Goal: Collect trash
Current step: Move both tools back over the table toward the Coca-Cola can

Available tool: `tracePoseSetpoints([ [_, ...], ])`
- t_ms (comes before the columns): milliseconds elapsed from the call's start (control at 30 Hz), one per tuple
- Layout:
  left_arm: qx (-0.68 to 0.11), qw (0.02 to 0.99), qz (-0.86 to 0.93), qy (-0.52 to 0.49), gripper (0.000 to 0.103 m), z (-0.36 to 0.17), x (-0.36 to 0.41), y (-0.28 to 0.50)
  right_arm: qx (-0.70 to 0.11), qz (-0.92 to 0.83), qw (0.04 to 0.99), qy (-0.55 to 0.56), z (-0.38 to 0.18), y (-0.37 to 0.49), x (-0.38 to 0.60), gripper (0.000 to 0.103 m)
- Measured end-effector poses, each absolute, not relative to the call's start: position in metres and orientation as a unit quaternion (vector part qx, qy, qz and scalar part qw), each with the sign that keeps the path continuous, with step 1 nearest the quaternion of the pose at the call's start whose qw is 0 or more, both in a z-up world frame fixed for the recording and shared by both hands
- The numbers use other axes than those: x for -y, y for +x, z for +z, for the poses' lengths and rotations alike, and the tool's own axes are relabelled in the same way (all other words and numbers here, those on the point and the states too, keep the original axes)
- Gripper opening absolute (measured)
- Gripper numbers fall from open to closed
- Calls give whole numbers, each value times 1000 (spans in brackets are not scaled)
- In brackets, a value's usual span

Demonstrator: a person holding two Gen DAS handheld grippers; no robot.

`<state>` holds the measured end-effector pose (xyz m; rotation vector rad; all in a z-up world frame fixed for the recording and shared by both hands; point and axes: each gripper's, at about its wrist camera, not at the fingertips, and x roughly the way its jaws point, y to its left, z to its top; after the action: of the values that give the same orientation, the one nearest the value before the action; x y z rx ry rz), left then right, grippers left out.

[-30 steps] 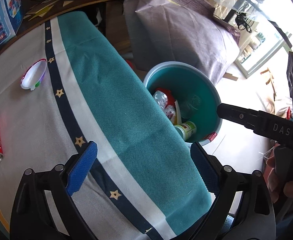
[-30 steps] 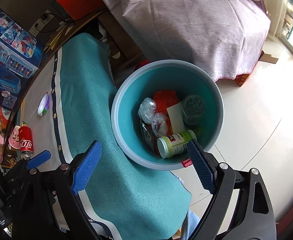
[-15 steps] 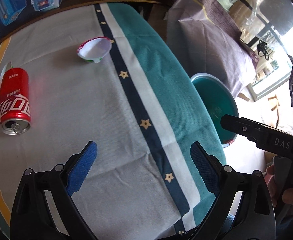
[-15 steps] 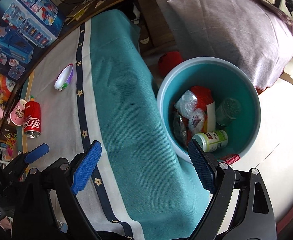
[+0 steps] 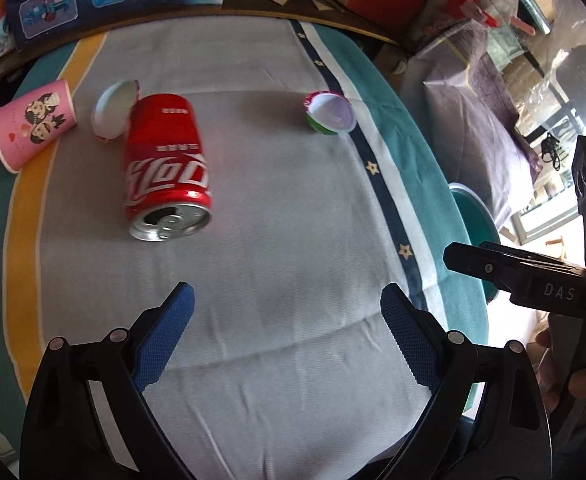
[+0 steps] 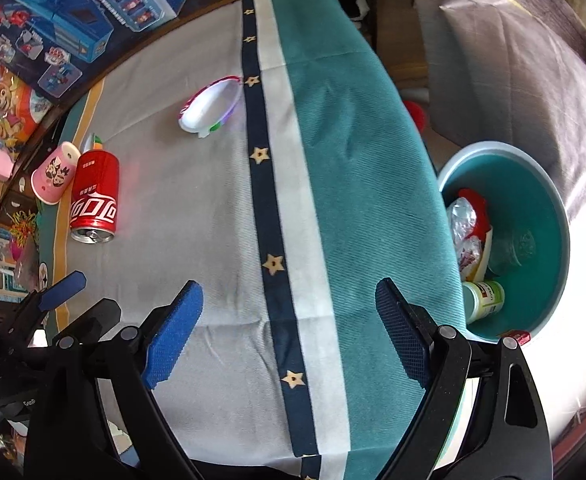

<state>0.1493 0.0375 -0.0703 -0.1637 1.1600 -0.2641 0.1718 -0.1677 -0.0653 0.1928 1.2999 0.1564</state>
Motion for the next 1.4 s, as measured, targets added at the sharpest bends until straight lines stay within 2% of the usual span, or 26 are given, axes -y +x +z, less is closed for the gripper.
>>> tracePoseSetpoints([
  [500, -526, 845, -49, -82, 94, -68, -186, 155, -622, 160, 766, -14, -50, 227, 20, 84],
  [967, -518, 852, -43, -58, 94, -55, -233, 181, -646, 190, 738, -31, -73, 264, -49, 84],
  [1033, -520, 852, -46, -53, 94, -56, -233, 184, -646, 190, 739, -38, -76, 266, -52, 81],
  [1167, -522, 850, -49, -48, 94, -58, -233, 189, -652, 192, 732, -41, -84, 269, -56, 68],
  [1267, -523, 850, -51, -44, 94, -58, -232, 192, -654, 191, 731, -40, -88, 269, -56, 63],
  [1300, -523, 850, -52, -43, 94, -57, -232, 193, -654, 194, 730, -39, -89, 269, -56, 56],
  [1400, -522, 851, -56, -35, 94, -56, -230, 197, -649, 200, 732, -60, -86, 266, -56, 55],
])
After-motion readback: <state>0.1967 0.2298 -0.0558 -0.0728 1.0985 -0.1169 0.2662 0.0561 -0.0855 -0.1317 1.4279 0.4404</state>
